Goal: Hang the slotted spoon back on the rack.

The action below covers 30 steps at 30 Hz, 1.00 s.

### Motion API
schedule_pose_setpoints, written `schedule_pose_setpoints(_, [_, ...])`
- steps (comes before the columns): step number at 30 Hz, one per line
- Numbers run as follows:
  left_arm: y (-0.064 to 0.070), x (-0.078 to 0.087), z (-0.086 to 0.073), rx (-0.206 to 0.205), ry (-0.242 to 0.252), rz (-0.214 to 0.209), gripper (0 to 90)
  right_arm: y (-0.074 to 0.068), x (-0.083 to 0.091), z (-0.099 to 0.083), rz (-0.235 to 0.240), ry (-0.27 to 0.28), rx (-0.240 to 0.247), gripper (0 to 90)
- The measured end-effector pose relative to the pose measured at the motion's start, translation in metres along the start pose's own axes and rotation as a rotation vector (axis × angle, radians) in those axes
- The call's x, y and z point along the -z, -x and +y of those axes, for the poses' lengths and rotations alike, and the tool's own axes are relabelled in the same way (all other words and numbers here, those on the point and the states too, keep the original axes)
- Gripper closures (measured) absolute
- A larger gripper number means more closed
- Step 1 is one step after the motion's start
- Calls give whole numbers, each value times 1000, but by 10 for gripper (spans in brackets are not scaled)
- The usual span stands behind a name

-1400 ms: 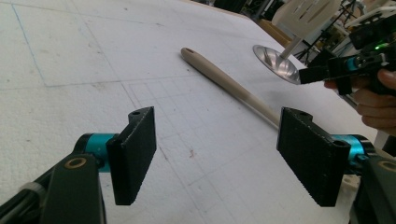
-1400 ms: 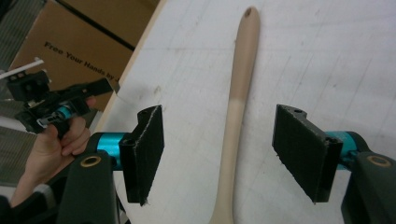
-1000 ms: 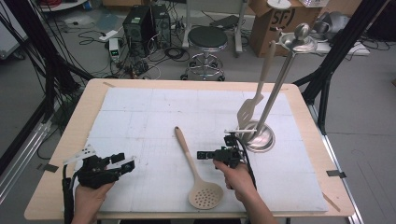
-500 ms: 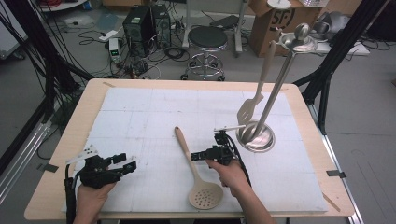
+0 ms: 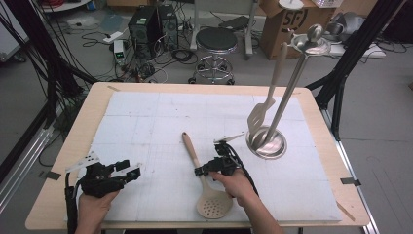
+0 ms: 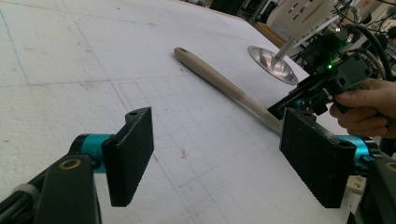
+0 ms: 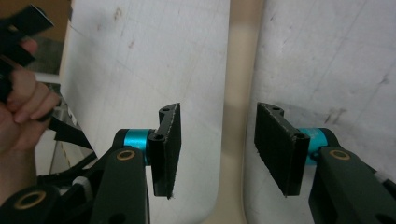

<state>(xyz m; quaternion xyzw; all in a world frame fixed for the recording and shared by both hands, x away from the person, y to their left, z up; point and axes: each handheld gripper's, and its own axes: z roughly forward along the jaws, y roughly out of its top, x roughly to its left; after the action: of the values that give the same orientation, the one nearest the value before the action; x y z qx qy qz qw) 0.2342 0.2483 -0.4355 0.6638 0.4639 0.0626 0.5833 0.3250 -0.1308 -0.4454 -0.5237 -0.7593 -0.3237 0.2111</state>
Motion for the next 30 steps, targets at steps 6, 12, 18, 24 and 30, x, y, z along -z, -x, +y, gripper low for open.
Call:
schedule_pose_setpoints(6, [0,0,0,-1,1,-8,268,-5,-4,-2,-24,-8,2,525])
schedule_pose_setpoints(12, [0,0,0,3,1,-11,269,-4,-6,-1,-22,-4,7,531])
schedule_pose_setpoints(18, [-1,1,0,9,7,-15,271,-9,-7,-1,-55,-8,35,542])
schedule_pose_setpoints(24, [-2,3,0,17,10,-4,273,-12,-8,-1,-101,-14,58,614])
schedule_pose_setpoints(30, [0,2,-1,16,4,-3,281,-14,-9,-2,-138,-11,73,692])
